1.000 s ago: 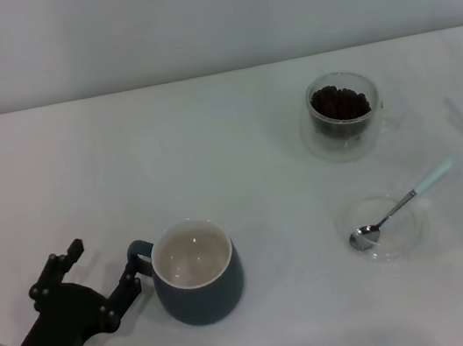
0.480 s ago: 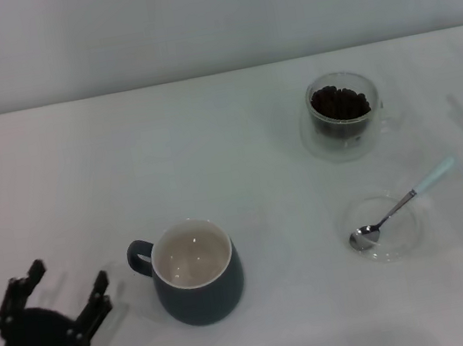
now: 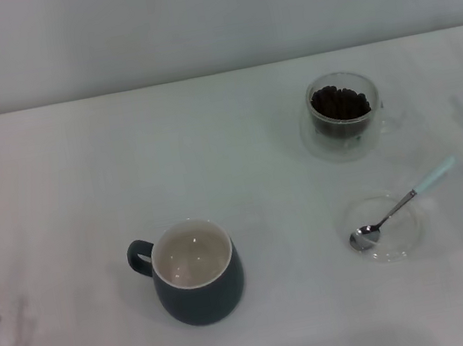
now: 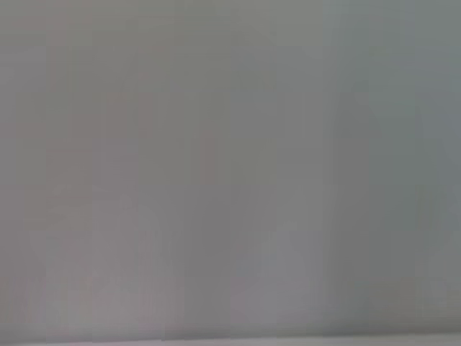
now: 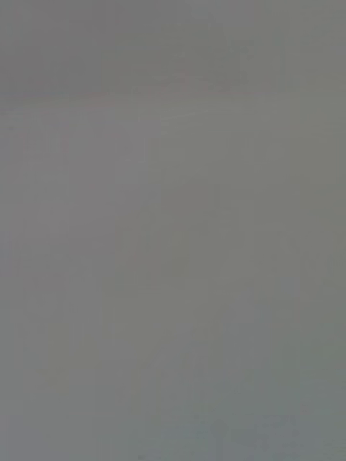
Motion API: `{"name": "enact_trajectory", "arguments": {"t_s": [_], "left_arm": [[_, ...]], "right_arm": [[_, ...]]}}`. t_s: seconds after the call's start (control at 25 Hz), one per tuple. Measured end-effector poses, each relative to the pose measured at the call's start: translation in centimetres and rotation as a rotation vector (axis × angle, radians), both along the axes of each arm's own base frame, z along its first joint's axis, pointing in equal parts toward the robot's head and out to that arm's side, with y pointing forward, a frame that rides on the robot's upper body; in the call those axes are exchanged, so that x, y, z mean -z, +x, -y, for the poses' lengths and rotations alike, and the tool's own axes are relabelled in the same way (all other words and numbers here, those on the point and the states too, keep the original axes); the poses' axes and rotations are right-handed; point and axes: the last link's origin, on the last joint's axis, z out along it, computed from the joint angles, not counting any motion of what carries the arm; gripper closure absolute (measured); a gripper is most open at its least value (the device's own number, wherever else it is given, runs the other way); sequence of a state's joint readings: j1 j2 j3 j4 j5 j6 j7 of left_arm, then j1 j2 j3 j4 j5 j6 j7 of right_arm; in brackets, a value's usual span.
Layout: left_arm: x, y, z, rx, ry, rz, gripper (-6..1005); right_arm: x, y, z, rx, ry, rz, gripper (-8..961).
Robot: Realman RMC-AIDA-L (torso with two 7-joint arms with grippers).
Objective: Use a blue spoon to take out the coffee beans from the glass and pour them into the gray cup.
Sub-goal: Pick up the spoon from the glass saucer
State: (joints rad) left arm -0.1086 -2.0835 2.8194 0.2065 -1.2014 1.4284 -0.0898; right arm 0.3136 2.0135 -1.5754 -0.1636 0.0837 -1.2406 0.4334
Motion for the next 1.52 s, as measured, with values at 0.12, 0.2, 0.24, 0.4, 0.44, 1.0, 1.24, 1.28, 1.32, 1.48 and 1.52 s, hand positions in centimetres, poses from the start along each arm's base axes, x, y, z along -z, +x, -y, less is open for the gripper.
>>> {"name": "enact_trajectory", "arguments": {"t_s": [0.12, 0.2, 0.24, 0.4, 0.44, 1.0, 1.24, 1.28, 1.32, 1.48, 1.52], "left_arm": [[-0.8, -0.7, 0.0, -0.052, 0.057, 0.028, 137], [-1.2, -1.1, 0.0, -0.078, 0.085, 0.049, 137], [-1.4, -1.3, -0.1, -0.094, 0.100, 0.062, 137], [-1.9, -1.6, -0.7, -0.118, 0.127, 0.079, 137], [-2.1, -1.6, -0.9, -0.122, 0.137, 0.081, 137], [-2.6, -1.4, -2.4, -0.103, 0.157, 0.072, 137], [-2.5, -1.3, -2.4, -0.098, 0.150, 0.071, 138], [-2.5, -1.3, -2.4, -0.099, 0.150, 0.071, 138], [-2.5, -1.3, -2.4, -0.100, 0.150, 0.071, 138], [-2.6, -1.3, -2.4, -0.100, 0.150, 0.070, 138], [-2.6, -1.4, -2.4, -0.100, 0.150, 0.068, 138]], "right_arm": [[0.0, 0.7, 0.3, 0.031, -0.030, -0.161, 82], [0.1, 1.4, 0.6, 0.069, -0.059, -0.287, 86], [0.2, 1.8, 0.8, 0.089, -0.074, -0.343, 87], [0.9, 3.1, 2.3, 0.147, -0.152, -0.491, 107], [1.1, 3.3, 2.6, 0.156, -0.181, -0.513, 121], [5.4, 3.0, 4.6, 0.235, -0.437, -0.663, 281], [6.2, 2.4, 4.3, 0.234, -0.479, -0.662, 304], [6.2, 2.3, 4.2, 0.232, -0.484, -0.664, 307], [6.3, 2.2, 4.2, 0.229, -0.491, -0.665, 311], [6.7, 1.5, 3.8, 0.207, -0.522, -0.665, 326], [6.7, 1.5, 3.8, 0.207, -0.522, -0.665, 330]]}}
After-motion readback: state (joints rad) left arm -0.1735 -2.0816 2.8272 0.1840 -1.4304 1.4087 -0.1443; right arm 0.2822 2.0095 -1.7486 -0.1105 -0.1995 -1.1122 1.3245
